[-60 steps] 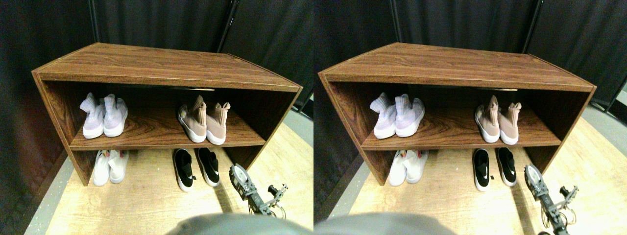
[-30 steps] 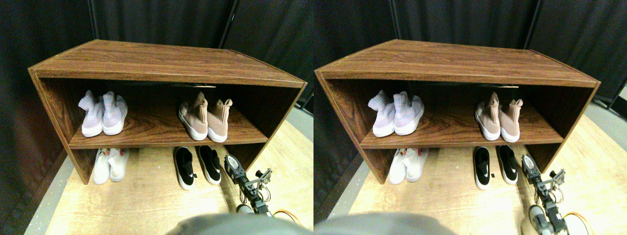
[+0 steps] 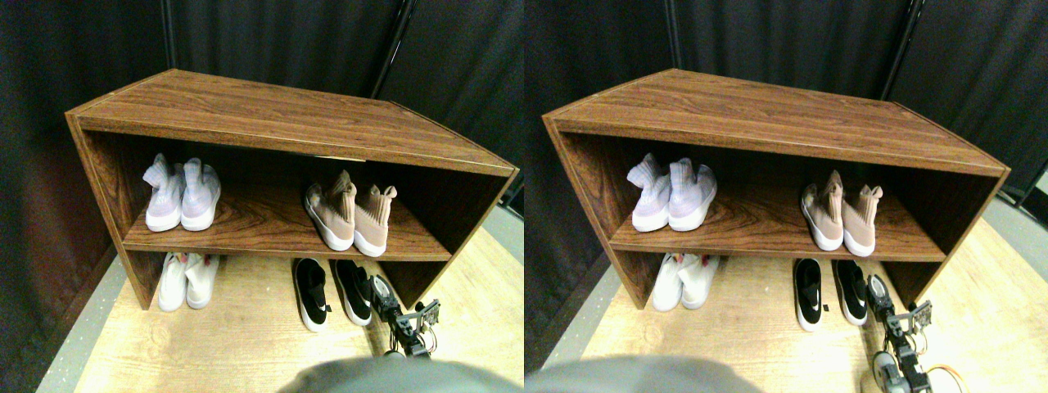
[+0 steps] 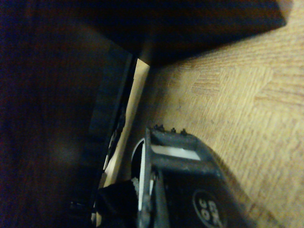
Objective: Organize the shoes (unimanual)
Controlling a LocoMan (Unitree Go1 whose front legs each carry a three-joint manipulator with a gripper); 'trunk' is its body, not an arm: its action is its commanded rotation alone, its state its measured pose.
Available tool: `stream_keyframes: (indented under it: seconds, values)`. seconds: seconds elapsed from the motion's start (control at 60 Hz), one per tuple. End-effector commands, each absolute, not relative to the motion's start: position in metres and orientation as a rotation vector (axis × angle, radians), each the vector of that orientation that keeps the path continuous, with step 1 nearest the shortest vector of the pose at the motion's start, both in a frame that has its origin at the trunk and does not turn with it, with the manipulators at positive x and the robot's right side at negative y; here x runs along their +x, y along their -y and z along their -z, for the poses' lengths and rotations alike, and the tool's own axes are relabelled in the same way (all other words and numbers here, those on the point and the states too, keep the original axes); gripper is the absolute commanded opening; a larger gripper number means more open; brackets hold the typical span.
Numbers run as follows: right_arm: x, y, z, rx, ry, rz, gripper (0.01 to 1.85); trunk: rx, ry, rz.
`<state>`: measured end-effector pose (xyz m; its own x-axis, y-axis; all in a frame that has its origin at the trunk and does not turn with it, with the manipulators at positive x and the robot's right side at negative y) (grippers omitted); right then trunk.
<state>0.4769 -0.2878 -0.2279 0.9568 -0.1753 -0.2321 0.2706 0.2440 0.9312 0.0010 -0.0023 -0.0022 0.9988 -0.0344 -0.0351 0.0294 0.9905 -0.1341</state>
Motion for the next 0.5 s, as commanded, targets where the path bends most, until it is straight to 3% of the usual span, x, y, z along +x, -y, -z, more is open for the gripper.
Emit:
stream_keyframes:
  seconds: [0.017, 0.5]
  values:
    - [0.485, 0.289, 0.227, 1.310, -0.049, 0.300, 0.06, -0.151, -0.028, 0.027]
    - [0.508, 0.281, 0.233, 1.307, -0.099, 0.368, 0.06, -0.162, -0.039, 0.004]
